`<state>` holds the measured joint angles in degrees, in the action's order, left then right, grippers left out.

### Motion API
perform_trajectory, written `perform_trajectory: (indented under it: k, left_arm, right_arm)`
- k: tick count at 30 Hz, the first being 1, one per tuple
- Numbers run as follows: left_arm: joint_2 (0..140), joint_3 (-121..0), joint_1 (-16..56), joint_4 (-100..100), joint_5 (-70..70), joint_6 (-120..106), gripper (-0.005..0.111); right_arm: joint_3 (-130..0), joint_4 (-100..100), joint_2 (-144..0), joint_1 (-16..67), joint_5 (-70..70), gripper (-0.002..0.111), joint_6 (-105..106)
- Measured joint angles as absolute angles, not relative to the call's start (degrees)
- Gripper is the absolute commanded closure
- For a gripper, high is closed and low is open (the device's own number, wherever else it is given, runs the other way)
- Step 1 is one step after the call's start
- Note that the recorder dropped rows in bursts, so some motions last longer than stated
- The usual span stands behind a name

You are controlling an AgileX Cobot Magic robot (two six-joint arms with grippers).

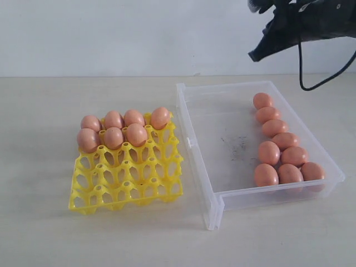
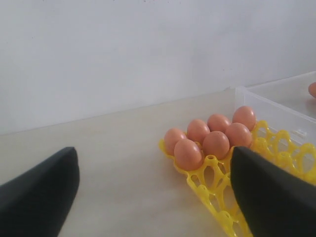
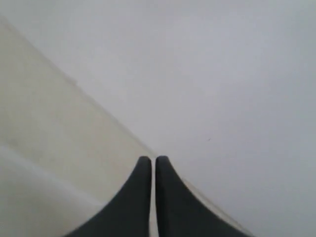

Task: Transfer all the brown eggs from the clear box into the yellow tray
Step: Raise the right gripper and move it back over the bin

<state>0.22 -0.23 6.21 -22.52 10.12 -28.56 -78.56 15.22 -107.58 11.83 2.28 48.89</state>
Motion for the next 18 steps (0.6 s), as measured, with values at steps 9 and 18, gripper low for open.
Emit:
perform_trajectory:
  k: [9, 18]
  left_arm:
    - [0.2, -0.2, 6.2, -22.5, 10.1, -28.6, 0.029]
    - [0.2, -0.2, 6.2, -22.5, 10.1, -28.6, 0.029]
  right_arm:
    - [-78.6, -9.1, -107.6, 13.0, -32.4, 0.109, 1.0]
    - [-81.0, -32.0, -108.4, 13.9, -3.7, 0.108, -19.9]
